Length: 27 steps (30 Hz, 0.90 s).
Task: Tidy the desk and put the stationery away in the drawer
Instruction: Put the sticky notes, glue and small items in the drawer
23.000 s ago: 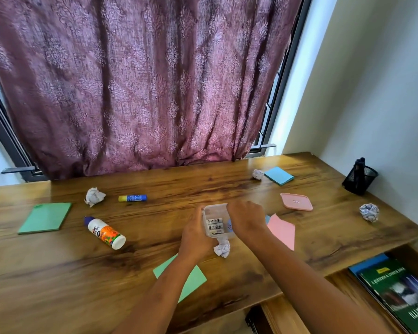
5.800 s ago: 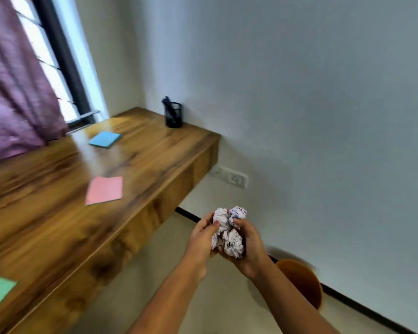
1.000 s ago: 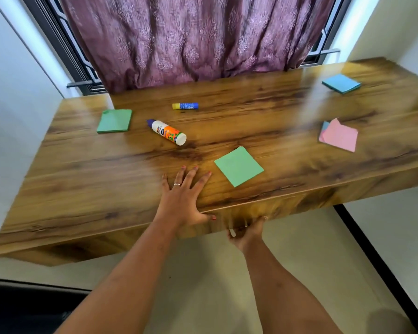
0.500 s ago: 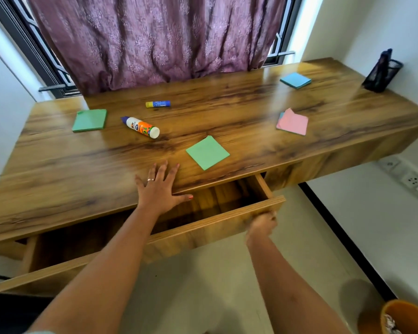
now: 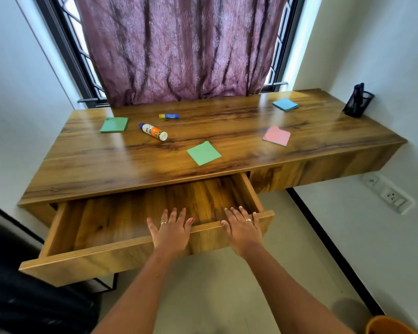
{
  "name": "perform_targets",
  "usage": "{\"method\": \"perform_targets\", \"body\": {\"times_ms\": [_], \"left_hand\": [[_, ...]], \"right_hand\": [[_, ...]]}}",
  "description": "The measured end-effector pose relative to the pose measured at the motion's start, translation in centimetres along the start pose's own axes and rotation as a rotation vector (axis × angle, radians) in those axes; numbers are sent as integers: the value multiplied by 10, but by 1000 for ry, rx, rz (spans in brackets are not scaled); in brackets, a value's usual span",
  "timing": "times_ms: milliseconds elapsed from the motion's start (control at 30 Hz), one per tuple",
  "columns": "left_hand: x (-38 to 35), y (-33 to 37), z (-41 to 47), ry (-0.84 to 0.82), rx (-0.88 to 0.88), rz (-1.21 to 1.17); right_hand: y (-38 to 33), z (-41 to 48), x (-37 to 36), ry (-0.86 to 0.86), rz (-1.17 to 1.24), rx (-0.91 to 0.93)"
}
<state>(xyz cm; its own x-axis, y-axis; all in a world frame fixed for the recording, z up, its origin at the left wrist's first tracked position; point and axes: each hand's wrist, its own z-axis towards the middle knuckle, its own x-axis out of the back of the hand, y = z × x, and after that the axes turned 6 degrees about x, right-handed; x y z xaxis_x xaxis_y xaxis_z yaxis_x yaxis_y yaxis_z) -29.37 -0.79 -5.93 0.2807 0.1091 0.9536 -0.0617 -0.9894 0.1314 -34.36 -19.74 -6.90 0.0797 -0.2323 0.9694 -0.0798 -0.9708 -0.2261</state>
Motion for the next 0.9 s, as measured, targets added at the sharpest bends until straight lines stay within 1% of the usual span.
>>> {"method": "perform_targets", "body": {"times_ms": [133, 367, 500, 733, 900], "left_hand": [[-13, 3, -34, 24, 38, -10], [-24, 5, -68, -29, 56, -4], [-22, 6, -77, -121, 73, 27], [-21, 10, -87, -308, 125, 38], [-21, 9, -90, -422, 172, 1]], "right_hand": [[11, -23, 7, -137, -16, 62], [10, -51, 19, -285, -39, 49], [8, -60, 27, -341, 0, 12], [8, -81, 27, -344, -27, 18], [9, -83, 30, -413, -16, -16]]}}
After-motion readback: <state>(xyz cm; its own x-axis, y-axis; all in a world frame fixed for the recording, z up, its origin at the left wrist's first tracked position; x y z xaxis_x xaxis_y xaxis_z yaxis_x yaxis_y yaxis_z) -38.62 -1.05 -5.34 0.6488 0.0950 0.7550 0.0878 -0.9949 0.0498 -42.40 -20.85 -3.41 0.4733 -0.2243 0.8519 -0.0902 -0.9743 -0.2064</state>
